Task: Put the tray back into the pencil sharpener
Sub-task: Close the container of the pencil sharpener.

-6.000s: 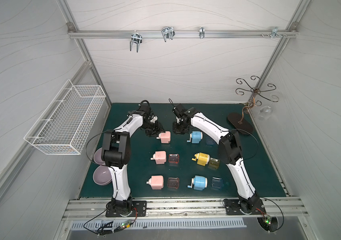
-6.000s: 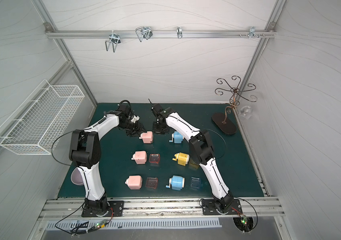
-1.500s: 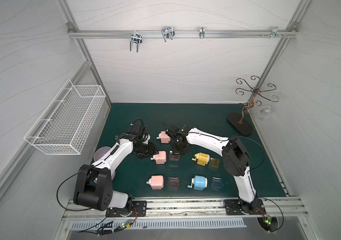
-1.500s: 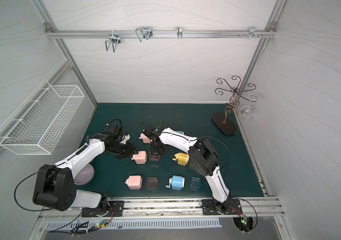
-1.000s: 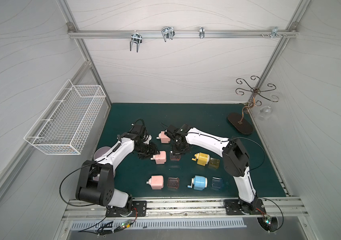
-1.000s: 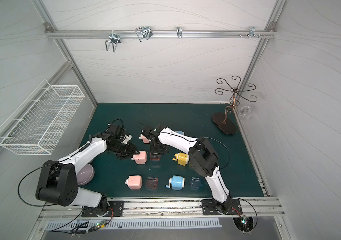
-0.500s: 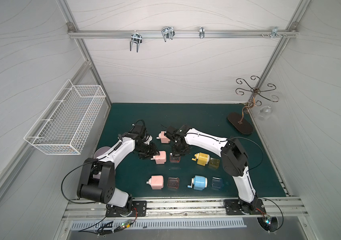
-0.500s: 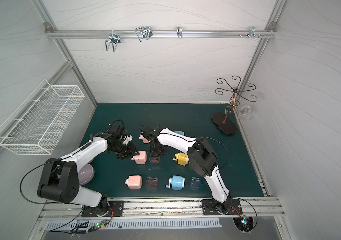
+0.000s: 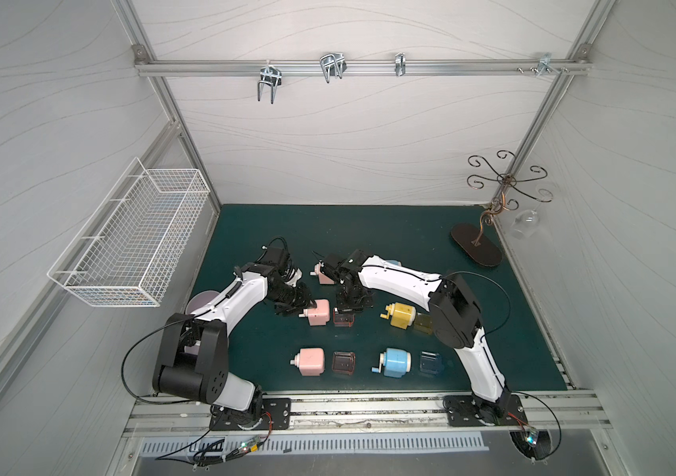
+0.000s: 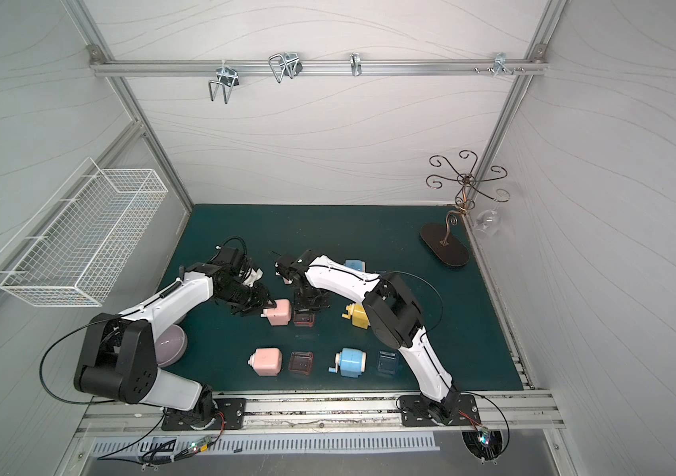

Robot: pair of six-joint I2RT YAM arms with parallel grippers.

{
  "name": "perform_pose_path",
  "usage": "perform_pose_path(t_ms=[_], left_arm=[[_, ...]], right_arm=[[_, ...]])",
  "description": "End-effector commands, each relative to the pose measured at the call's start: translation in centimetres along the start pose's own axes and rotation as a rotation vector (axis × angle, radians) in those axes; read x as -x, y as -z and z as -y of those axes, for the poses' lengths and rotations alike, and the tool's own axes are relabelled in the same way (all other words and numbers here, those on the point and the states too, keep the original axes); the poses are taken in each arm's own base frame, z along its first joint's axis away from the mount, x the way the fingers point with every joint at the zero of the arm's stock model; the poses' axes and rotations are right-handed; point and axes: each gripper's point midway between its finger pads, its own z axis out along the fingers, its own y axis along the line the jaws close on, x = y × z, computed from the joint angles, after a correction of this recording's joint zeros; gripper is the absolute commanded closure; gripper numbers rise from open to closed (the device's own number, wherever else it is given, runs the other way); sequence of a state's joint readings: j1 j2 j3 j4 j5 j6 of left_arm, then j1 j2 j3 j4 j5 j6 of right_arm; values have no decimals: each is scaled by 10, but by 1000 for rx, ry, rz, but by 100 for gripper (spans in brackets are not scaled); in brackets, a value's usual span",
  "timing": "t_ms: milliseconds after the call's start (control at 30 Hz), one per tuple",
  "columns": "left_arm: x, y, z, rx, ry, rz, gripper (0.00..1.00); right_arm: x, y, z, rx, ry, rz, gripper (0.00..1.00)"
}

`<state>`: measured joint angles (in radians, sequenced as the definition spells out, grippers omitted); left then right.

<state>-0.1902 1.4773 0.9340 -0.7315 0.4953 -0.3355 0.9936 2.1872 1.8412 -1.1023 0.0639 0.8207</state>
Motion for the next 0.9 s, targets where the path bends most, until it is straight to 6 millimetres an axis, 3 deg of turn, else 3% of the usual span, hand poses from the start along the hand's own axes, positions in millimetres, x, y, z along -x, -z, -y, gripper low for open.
perform_pose_path(t_ms=[0, 867], left_arm=[[1, -2, 2, -8, -17, -7, 49], [2, -1, 3, -10, -18, -5, 47]], right_arm=[[-12, -5, 2, -40, -18, -55, 100], [0, -13, 6, -182, -26, -48, 100]])
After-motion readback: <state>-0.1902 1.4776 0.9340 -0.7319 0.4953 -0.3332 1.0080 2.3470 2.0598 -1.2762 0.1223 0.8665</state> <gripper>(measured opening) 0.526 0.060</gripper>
